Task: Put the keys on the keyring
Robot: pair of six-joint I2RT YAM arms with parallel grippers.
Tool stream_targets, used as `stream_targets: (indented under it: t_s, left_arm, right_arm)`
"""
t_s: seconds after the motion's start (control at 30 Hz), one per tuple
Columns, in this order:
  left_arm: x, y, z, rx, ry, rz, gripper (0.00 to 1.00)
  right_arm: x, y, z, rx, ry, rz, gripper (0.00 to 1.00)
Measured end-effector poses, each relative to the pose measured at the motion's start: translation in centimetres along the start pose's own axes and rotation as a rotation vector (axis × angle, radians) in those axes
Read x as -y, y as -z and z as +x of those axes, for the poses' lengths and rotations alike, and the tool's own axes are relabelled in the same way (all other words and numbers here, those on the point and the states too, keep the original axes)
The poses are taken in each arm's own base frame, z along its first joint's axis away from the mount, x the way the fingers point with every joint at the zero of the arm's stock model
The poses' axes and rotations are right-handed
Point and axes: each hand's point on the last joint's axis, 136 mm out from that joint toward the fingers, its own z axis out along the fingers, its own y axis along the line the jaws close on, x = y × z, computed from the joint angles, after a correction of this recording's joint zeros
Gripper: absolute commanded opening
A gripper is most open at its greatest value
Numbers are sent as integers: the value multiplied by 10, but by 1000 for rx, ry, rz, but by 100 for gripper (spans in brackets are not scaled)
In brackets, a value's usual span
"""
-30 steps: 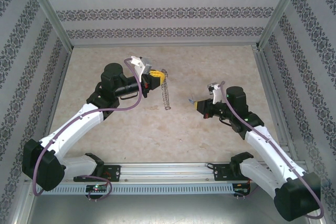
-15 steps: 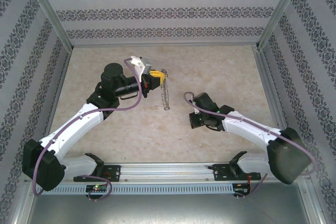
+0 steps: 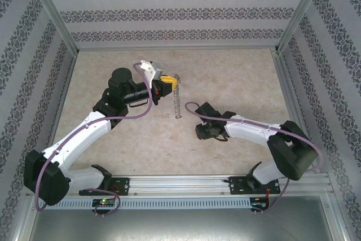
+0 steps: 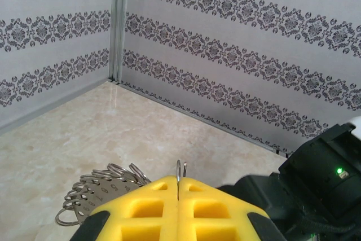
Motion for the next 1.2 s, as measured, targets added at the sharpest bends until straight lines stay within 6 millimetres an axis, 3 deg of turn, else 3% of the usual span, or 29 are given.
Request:
stream_targets:
  t_s: [0.17,0.3,0.5,0.7,1.2]
  left_arm:
    - [1,1,-2,4,-3,0,0]
    - [2,2,-3,8,-5,1,0]
    - [2,2,-3,8,-6,0,0]
    - [2,2,-4,10,-7,0,0]
    - [1,2,-4,10,-7,-2,0]
  right_arm:
    - [14,24,-24,122,-165,-60,43]
    - [13,29,-26,136,-226,-80,44]
    - [-4,18,-6,67,-192,-66,43]
    - [-7,0,19,-30,-120,14,41]
    - [-10,-9,7,-34,-52,99,30]
